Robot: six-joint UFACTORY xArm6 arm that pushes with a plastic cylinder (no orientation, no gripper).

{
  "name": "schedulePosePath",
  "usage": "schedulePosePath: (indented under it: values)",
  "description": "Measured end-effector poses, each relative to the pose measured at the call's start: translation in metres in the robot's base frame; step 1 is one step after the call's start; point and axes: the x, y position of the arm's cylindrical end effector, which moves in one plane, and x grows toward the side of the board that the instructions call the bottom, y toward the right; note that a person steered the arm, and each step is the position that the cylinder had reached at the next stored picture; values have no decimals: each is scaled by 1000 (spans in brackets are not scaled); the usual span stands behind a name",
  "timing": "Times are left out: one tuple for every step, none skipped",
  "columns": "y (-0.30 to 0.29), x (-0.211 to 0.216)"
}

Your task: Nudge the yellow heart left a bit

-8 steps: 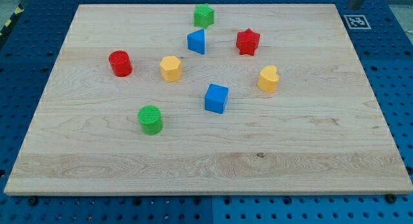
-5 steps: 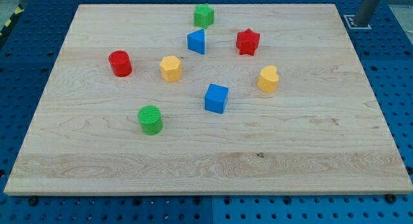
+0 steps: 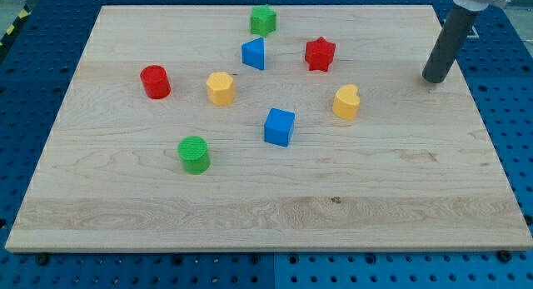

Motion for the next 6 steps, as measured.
schedulePosePath:
  values:
    - [-5,52]
    - [-7,52]
    - [-29,55]
    - [-70,55]
    - [-89,55]
    - [-95,55]
